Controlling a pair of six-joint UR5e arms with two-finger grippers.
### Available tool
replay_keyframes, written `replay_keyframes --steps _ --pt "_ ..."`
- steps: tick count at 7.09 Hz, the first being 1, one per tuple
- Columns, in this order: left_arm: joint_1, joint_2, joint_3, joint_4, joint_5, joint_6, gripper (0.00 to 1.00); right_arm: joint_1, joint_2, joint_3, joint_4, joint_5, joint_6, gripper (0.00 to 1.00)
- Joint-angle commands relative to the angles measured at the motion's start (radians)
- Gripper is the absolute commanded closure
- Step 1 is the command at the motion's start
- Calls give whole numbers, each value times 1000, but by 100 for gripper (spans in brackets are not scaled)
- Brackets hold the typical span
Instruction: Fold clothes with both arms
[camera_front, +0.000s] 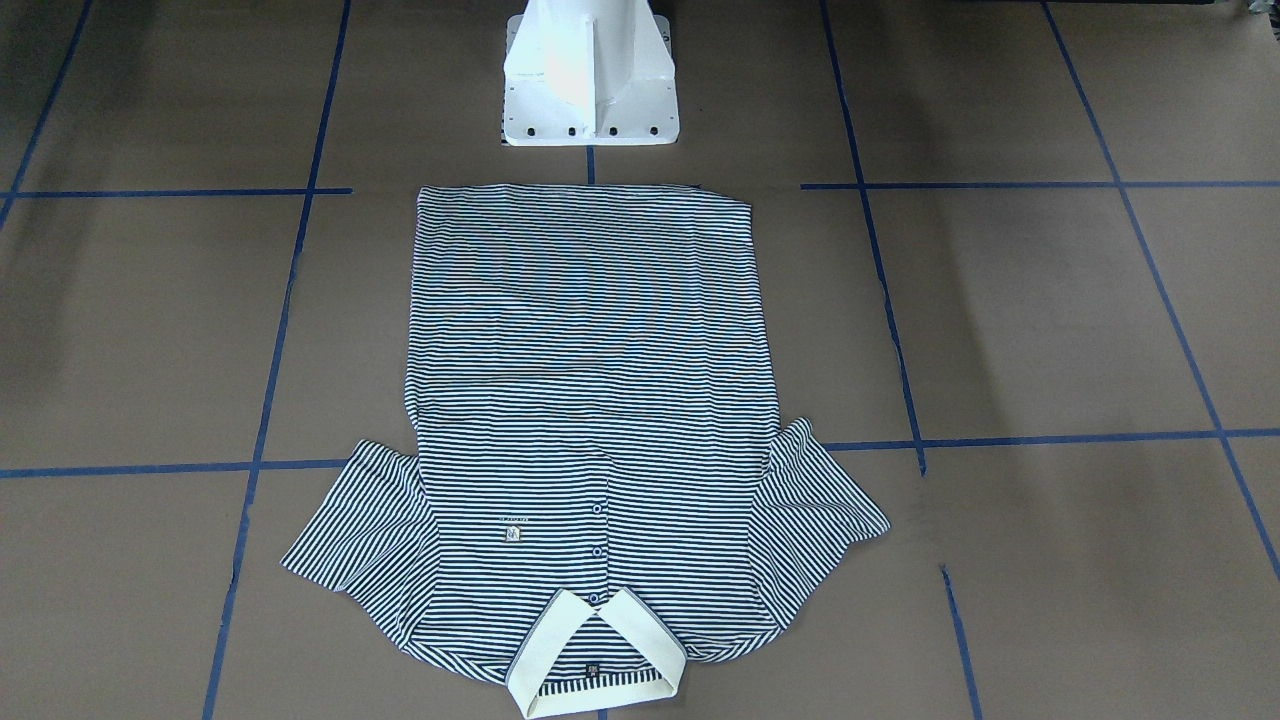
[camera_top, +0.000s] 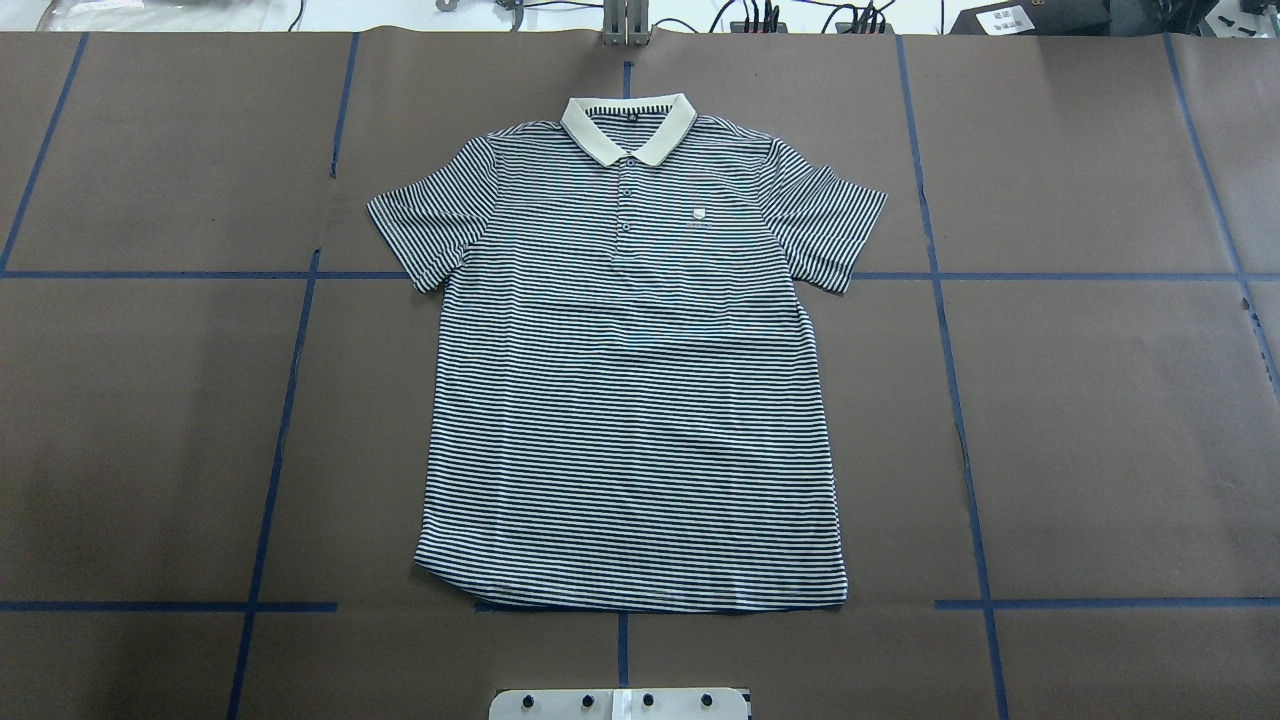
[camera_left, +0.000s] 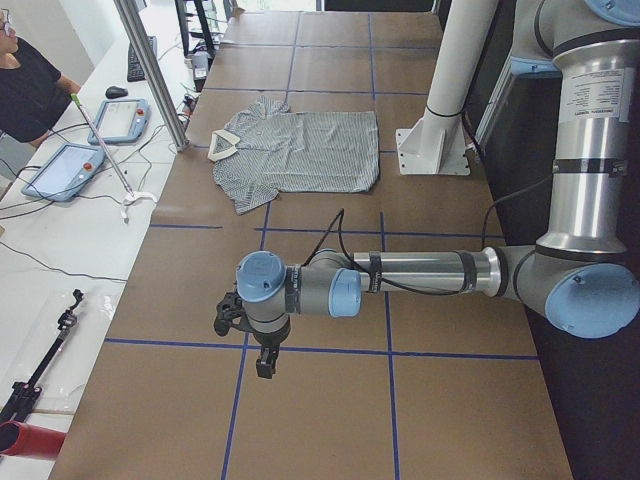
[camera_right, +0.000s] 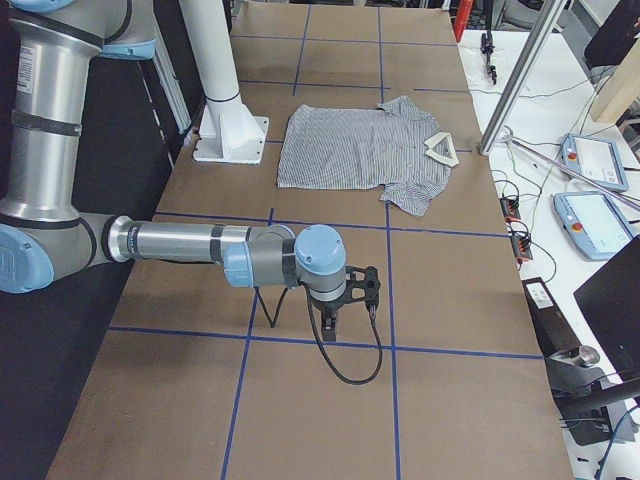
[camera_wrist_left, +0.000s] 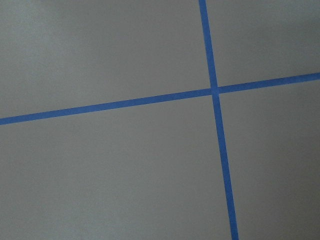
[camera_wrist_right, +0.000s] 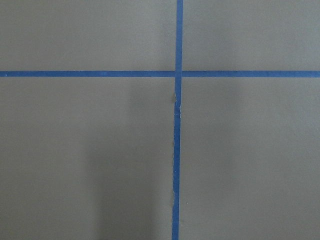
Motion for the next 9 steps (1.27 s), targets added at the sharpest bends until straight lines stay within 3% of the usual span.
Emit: replay_keyframes --steps 1,3,5,6,8,9 --pt "0 1 -5 0 0 1 0 2 -3 42 -15 34 14 0" --pt "2 -48 -15 1 3 -4 0 -1 28 36 -14 102 24 0" --pt "2 -166 -23 -3 2 -2 0 -81 119 6 -9 88 23 0" --pt "8 -212 -15 -52 -2 1 0 -136 252 -32 -6 81 23 0" --pt "119 -214 52 -375 -21 -40 0 -228 455 -260 74 71 74 0" --pt "155 -237 81 -466 -15 -150 0 -256 559 -393 157 68 118 0"
